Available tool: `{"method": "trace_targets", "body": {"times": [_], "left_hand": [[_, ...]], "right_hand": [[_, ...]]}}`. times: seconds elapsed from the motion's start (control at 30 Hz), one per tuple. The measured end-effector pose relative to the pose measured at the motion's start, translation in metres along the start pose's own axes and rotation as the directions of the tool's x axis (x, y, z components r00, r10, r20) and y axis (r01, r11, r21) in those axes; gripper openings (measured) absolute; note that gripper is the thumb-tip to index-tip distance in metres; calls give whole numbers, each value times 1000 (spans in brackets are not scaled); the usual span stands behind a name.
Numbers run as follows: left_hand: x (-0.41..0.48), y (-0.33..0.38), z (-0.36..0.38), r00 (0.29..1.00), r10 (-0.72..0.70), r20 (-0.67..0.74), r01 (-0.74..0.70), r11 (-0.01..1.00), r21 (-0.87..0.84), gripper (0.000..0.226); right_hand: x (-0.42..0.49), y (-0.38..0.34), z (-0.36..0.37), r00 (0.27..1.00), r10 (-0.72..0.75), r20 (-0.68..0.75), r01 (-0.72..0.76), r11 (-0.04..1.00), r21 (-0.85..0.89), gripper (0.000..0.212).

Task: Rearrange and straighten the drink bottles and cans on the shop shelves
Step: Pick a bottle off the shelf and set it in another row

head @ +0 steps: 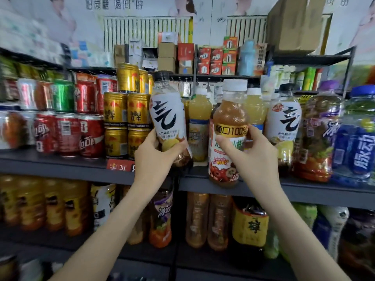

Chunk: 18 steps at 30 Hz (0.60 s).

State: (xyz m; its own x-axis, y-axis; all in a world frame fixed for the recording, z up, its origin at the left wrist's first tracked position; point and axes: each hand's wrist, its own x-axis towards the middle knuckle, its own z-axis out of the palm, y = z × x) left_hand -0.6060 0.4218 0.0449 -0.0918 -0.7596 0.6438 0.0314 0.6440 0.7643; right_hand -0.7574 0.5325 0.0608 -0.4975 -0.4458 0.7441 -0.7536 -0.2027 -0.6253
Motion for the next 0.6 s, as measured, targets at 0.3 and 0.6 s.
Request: {"method": "trace_targets", "body": {"times": [0.3,0.6], "left_hand": [[-2,2,-31,998,-58,20,60,992,-109,39],[-5,-5,-51,995,-83,62,91,985,-144,36]], "right_hand": [[14,-9,43,999,15,31,-13,998,-61,56],[5,-7,79,991,13,134,-3,997,-75,85]]}}
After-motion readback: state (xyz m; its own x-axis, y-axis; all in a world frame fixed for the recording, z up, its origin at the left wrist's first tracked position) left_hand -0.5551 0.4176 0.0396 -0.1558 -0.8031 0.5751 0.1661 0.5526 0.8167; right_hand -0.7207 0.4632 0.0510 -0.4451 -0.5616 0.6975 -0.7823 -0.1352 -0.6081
